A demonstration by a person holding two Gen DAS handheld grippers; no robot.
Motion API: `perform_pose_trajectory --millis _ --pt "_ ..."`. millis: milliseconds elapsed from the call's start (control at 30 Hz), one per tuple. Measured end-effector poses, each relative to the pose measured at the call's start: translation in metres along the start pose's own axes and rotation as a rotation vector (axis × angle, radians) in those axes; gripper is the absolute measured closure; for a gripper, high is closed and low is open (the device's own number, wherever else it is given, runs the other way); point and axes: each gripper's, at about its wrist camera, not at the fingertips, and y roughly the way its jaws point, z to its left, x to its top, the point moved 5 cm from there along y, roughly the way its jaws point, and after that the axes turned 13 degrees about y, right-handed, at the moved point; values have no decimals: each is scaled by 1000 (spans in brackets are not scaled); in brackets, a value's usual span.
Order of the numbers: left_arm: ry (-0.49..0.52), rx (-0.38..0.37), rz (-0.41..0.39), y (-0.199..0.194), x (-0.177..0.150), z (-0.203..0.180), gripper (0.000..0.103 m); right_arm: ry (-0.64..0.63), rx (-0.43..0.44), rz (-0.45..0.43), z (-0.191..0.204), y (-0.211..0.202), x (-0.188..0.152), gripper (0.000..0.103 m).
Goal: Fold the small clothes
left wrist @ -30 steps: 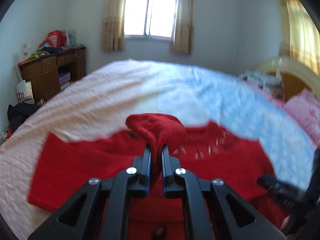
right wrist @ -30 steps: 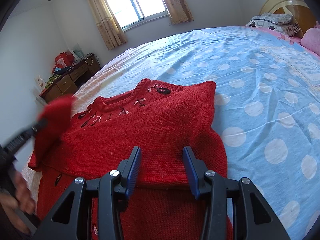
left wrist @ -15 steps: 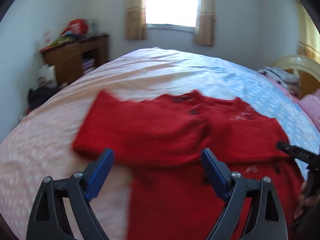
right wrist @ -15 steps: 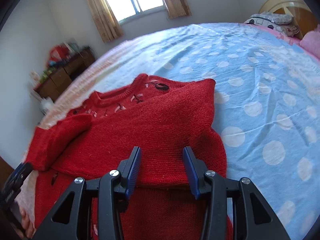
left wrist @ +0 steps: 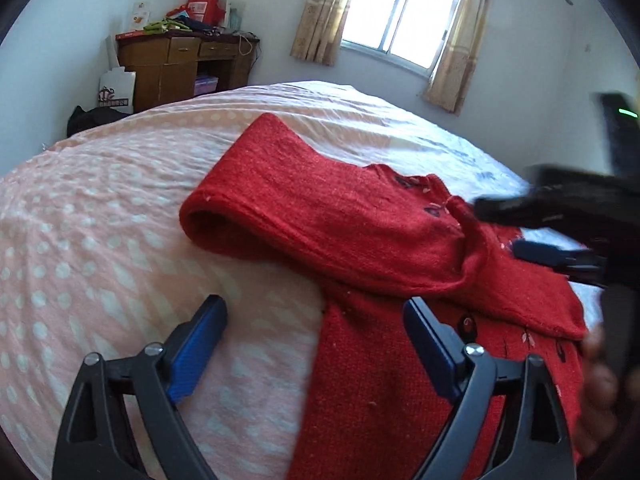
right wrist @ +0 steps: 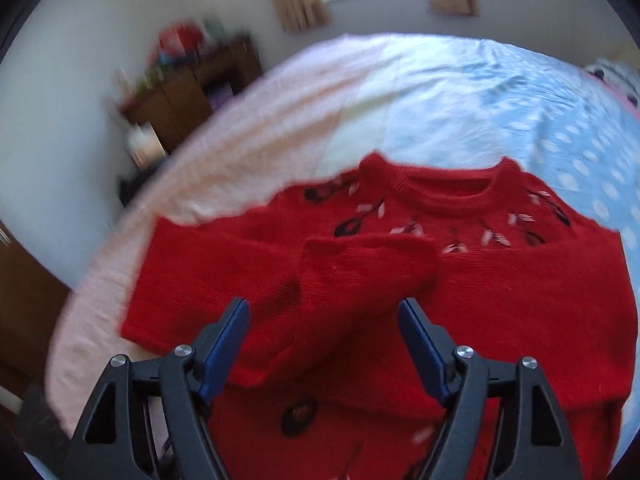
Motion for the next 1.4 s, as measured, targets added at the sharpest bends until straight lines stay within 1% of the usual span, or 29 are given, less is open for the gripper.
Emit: perform_pose_trajectory --millis 33,67,100,133,167,200,233,267,333,367,400,500,600,667,767,833,867,933,1000,1133,1200,1300,1333,1367,1400 --pt "-5 -9 -2 0 0 1 8 -19 -77 35 2 13 -1 26" --pt "-11 -16 -6 -1 0 1 8 -25 -131 57 -1 23 -3 26" --pt "-16 -23 -12 -2 0 2 8 -12 -145 67 -6 28 -4 35" --pt "-22 -33 -18 -3 -1 2 7 32 -118 68 -13 28 -4 44" --pt "-29 -42 -24 -4 -1 3 7 63 -98 62 -19 26 -2 66" --pt "-41 -52 -30 -5 -1 4 7 84 -75 60 -22 22 1 83" --pt "-49 -61 -35 -5 -1 5 6 113 -16 73 -25 18 5 86" --pt "-52 -65 -37 -4 -1 4 6 141 39 72 -26 13 10 87" --pt "-45 -58 -35 -4 0 2 6 145 86 23 -21 -4 22 88" --pt "-42 -55 -33 -3 0 2 6 126 106 -15 -17 -15 28 88" --pt "-40 -51 -31 -3 1 2 6 100 147 -58 -9 -31 37 88" --pt "-55 -52 -31 -1 2 3 6 46 246 -143 12 -71 59 88" --pt "-86 -65 -40 -1 3 7 6 -14 280 -238 19 -109 75 88" --pt "-88 -62 -41 -1 2 7 6 -50 281 -287 16 -128 78 88" --pt "-78 -42 -33 1 3 5 6 -92 260 -365 -5 -152 81 88" --pt "-76 -34 -30 2 3 6 6 -96 241 -393 -27 -160 79 88" --pt "-76 -33 -30 2 3 6 6 -91 232 -399 -37 -158 78 88" --pt "-74 -29 -28 3 4 6 6 -68 208 -394 -69 -151 72 88" --pt "-69 -23 -25 4 4 6 6 -35 175 -364 -95 -137 65 88" --pt "-57 -2 -15 6 5 3 6 61 122 -272 -152 -95 39 88" --pt "-47 12 -6 8 6 2 6 101 75 -233 -174 -74 25 88" --pt "-32 28 7 9 4 1 6 149 25 -205 -202 -60 7 88" --pt "-28 34 11 10 4 0 6 176 20 -191 -212 -56 1 88" --pt "-22 42 15 10 4 -1 6 200 38 -183 -215 -55 -4 87" --pt "-15 51 19 11 4 -2 6 236 66 -182 -220 -58 -4 80"
